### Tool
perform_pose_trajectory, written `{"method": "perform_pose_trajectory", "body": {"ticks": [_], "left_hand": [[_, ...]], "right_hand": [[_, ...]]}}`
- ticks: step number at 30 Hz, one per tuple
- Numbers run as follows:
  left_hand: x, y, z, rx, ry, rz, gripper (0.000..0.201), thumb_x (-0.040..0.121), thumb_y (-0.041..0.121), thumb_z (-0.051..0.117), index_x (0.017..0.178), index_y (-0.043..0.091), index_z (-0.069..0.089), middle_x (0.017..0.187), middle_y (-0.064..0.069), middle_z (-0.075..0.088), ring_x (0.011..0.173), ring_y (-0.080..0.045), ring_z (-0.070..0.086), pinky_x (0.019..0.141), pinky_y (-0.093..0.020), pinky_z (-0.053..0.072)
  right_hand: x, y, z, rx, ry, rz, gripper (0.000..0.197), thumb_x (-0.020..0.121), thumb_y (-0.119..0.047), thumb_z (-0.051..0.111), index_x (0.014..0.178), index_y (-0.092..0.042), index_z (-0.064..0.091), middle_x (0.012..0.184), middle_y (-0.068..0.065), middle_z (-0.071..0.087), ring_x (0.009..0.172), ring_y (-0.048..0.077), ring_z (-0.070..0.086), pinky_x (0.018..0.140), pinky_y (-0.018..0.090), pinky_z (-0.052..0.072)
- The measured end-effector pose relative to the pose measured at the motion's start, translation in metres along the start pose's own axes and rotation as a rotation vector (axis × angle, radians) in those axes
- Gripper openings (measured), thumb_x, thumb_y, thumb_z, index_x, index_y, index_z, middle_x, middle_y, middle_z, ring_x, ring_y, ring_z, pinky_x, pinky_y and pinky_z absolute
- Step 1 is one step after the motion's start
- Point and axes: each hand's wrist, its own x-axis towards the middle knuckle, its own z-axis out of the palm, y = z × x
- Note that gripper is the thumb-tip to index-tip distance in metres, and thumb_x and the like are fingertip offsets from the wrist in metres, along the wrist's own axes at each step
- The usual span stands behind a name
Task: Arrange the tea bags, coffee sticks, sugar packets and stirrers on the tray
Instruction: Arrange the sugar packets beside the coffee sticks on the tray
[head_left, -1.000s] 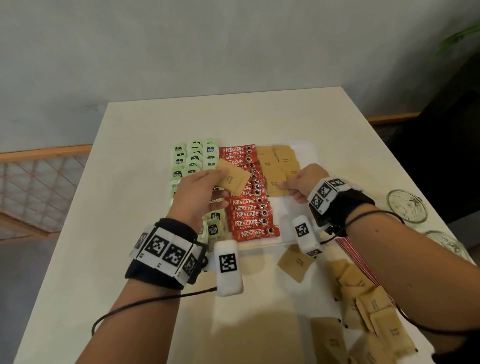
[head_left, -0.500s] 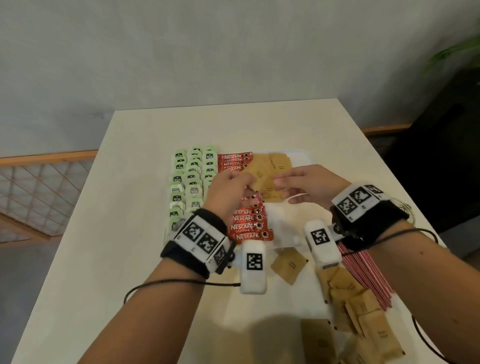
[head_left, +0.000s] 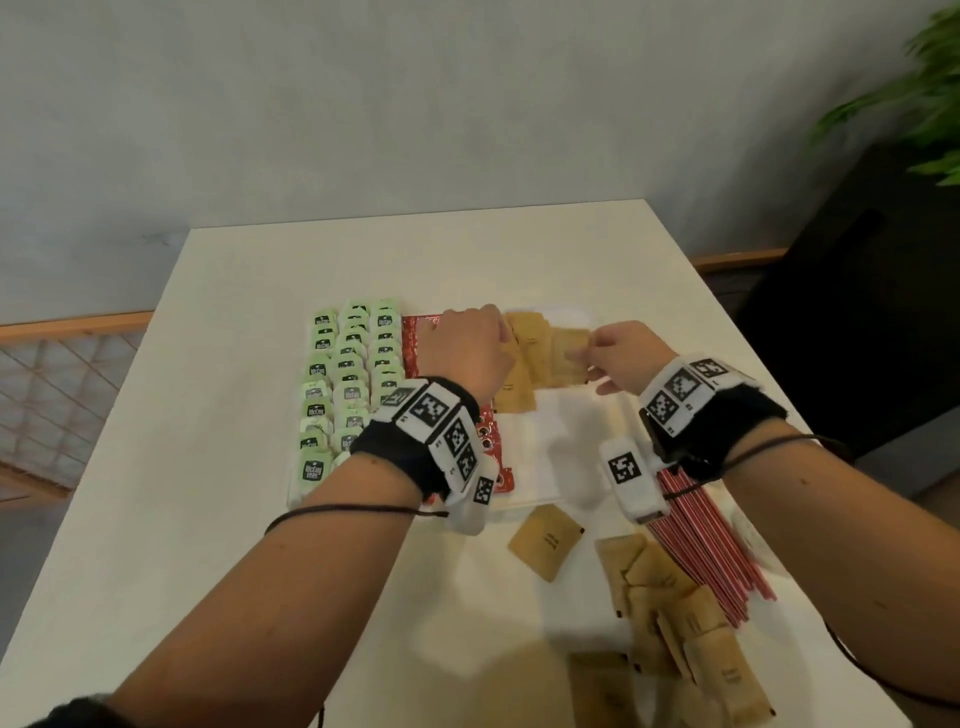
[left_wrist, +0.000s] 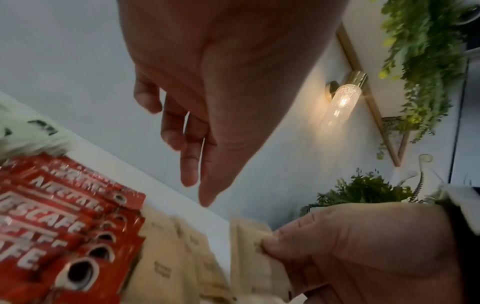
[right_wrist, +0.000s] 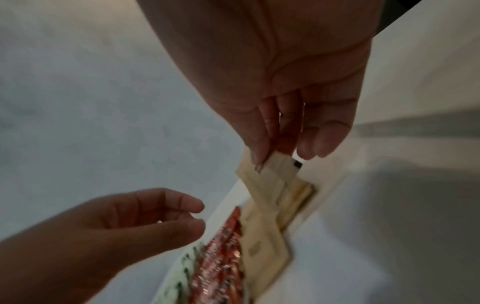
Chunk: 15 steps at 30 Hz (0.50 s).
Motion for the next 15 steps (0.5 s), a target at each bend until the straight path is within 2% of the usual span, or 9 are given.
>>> {"method": "perform_pose_trajectory", "body": {"ticks": [2, 3, 6, 8, 10, 12, 15], "left_hand": [[0.004, -0.002, 0.007, 0.146, -0.089, 0.029, 0.022, 0.089, 0.023, 0.058, 0.11, 0.027, 0.06, 0.109, 0.005, 0.065, 0.111, -0.021, 0.056, 0.103, -0.042, 0.031], [0.007, -0.002, 0.011, 0.195, -0.136, 0.037, 0.024, 0.09, 0.024, 0.059, 0.114, 0.027, 0.059, 0.113, 0.004, 0.064, 0.114, -0.021, 0.054, 0.104, -0.042, 0.03], [0.013, 0.001, 0.021, 0.282, -0.228, 0.058, 0.03, 0.088, 0.024, 0.062, 0.118, 0.027, 0.058, 0.12, 0.003, 0.06, 0.12, -0.021, 0.049, 0.105, -0.041, 0.028], [0.015, 0.002, 0.027, 0.324, -0.265, 0.056, 0.034, 0.087, 0.026, 0.065, 0.119, 0.026, 0.057, 0.122, 0.003, 0.06, 0.121, -0.022, 0.047, 0.106, -0.043, 0.027], [0.017, 0.004, 0.032, 0.349, -0.287, 0.037, 0.038, 0.085, 0.03, 0.066, 0.121, 0.025, 0.055, 0.123, 0.002, 0.06, 0.122, -0.023, 0.047, 0.107, -0.044, 0.027], [0.018, 0.004, 0.036, 0.364, -0.298, 0.016, 0.04, 0.085, 0.032, 0.066, 0.122, 0.024, 0.054, 0.123, 0.001, 0.059, 0.123, -0.024, 0.046, 0.109, -0.046, 0.025], [0.019, 0.004, 0.039, 0.362, -0.295, 0.002, 0.039, 0.085, 0.034, 0.066, 0.121, 0.024, 0.054, 0.123, 0.001, 0.059, 0.124, -0.024, 0.047, 0.109, -0.046, 0.024]], "right_hand": [[0.005, 0.01, 0.005, -0.202, -0.046, 0.04, 0.021, 0.088, -0.024, 0.069, 0.08, -0.005, 0.064, 0.078, 0.011, 0.061, 0.072, 0.022, 0.057, 0.074, 0.038, 0.055], [0.007, 0.012, 0.008, -0.277, -0.05, 0.041, 0.021, 0.088, -0.025, 0.069, 0.08, -0.006, 0.064, 0.079, 0.011, 0.06, 0.072, 0.023, 0.056, 0.074, 0.037, 0.053], [0.012, 0.016, 0.019, -0.353, -0.01, 0.016, 0.019, 0.087, -0.024, 0.07, 0.095, -0.008, 0.064, 0.084, 0.005, 0.059, 0.076, 0.021, 0.056, 0.069, 0.029, 0.044], [0.015, 0.016, 0.023, -0.356, -0.001, 0.009, 0.015, 0.087, -0.024, 0.071, 0.085, -0.015, 0.059, 0.081, 0.0, 0.058, 0.075, 0.018, 0.055, 0.066, 0.028, 0.043], [0.02, 0.017, 0.026, -0.362, -0.008, 0.008, 0.02, 0.087, -0.021, 0.071, 0.076, -0.019, 0.055, 0.08, 0.001, 0.059, 0.07, 0.016, 0.054, 0.062, 0.027, 0.042], [0.025, 0.02, 0.028, -0.351, -0.003, 0.022, 0.016, 0.086, -0.022, 0.071, 0.09, -0.018, 0.056, 0.088, 0.003, 0.061, 0.074, 0.018, 0.055, 0.06, 0.027, 0.042], [0.031, 0.026, 0.031, -0.326, 0.009, 0.041, 0.035, 0.086, -0.026, 0.072, 0.112, -0.015, 0.051, 0.1, 0.005, 0.061, 0.082, 0.021, 0.056, 0.07, 0.029, 0.044]]}}
